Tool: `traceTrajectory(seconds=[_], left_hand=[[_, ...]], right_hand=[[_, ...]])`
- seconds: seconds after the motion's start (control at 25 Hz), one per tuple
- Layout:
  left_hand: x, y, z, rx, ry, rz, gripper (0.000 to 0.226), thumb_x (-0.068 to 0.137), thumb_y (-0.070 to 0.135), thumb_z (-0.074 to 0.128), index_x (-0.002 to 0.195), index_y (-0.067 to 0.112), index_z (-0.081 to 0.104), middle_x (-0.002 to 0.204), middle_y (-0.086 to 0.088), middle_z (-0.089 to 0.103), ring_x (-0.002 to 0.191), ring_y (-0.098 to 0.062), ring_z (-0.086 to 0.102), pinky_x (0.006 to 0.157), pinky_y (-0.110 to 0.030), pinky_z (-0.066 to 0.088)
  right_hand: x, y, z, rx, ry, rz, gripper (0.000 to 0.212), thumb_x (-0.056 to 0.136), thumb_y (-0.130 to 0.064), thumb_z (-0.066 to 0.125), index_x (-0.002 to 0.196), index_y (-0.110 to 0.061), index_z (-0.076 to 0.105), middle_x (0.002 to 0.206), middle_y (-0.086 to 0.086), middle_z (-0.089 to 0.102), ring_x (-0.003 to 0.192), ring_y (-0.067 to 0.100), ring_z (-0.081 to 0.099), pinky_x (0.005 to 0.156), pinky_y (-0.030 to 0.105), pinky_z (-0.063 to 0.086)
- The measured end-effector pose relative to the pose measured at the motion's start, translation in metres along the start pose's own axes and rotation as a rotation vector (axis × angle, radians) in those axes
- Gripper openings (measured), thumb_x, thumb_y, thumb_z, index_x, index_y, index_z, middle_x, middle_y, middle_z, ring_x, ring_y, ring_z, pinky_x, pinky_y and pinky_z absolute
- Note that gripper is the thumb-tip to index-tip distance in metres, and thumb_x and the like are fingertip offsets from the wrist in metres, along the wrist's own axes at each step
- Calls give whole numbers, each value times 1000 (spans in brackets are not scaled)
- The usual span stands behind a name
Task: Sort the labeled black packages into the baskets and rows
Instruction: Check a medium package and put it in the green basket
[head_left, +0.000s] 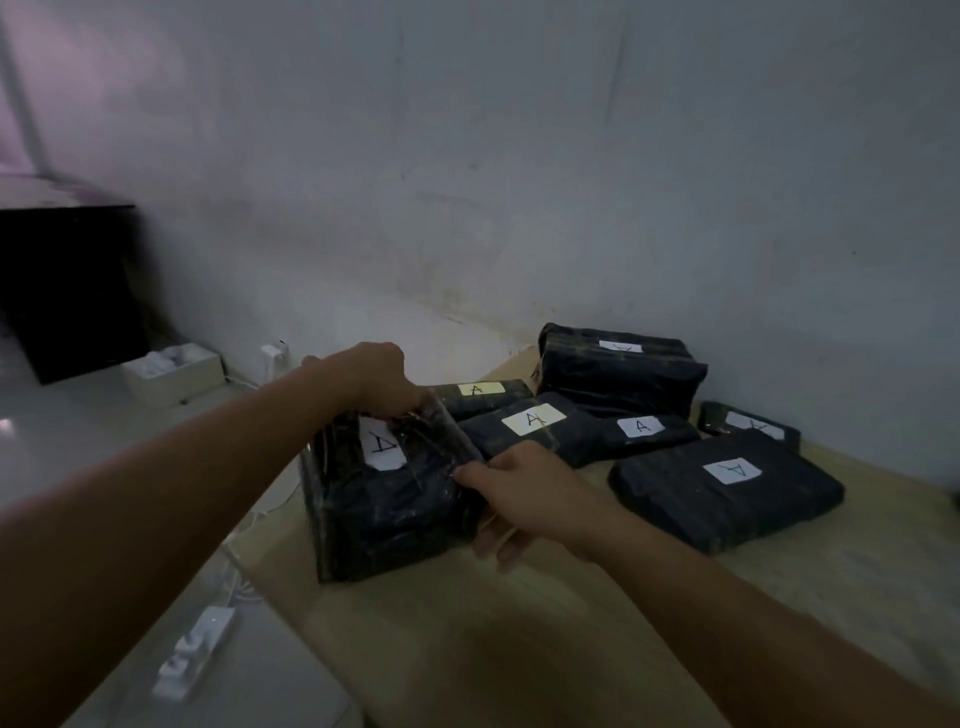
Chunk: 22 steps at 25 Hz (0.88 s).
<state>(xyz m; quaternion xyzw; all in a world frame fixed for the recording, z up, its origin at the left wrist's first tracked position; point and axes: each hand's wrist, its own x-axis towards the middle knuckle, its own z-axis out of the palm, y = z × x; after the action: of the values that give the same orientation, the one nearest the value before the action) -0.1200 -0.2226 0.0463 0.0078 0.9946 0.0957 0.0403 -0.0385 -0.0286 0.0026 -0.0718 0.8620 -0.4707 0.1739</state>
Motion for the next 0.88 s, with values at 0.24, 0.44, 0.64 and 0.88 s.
traceTrajectory(seconds=[0.24, 0.44, 0.64, 0.88], left_hand=[[-37, 43, -43, -369, 19, 120, 40, 78, 38, 75, 106, 9, 67, 101, -3, 64, 95, -20, 57, 82, -32, 45], [-52, 135, -3, -1123, -74, 374, 33, 77, 18, 77, 108, 16, 64, 110, -10, 69, 98, -27, 66, 89, -41, 54], [-72, 243, 83, -1396, -364, 437, 40, 81, 23, 72, 119, 24, 58, 111, -7, 69, 93, -25, 70, 77, -38, 57], [-101, 319, 154, -1518, -470, 451, 45, 77, 16, 75, 119, 19, 60, 107, -11, 72, 94, -30, 71, 83, -43, 55]], right_hand=[[-62, 15, -70, 135, 407, -131, 22, 93, -29, 62, 89, -12, 75, 79, 7, 76, 65, 25, 74, 56, 36, 60], [-139, 68, -135, 250, 767, -222, 15, 92, -23, 63, 90, -14, 75, 74, 2, 75, 66, 20, 73, 62, 44, 62], [-208, 139, -171, 289, 1014, -265, 12, 93, -21, 62, 101, -21, 71, 92, 1, 75, 85, 14, 72, 72, 39, 62], [-255, 231, -185, 690, 1100, -108, 48, 82, -35, 69, 125, -16, 58, 120, 9, 68, 107, 23, 67, 78, 39, 57]])
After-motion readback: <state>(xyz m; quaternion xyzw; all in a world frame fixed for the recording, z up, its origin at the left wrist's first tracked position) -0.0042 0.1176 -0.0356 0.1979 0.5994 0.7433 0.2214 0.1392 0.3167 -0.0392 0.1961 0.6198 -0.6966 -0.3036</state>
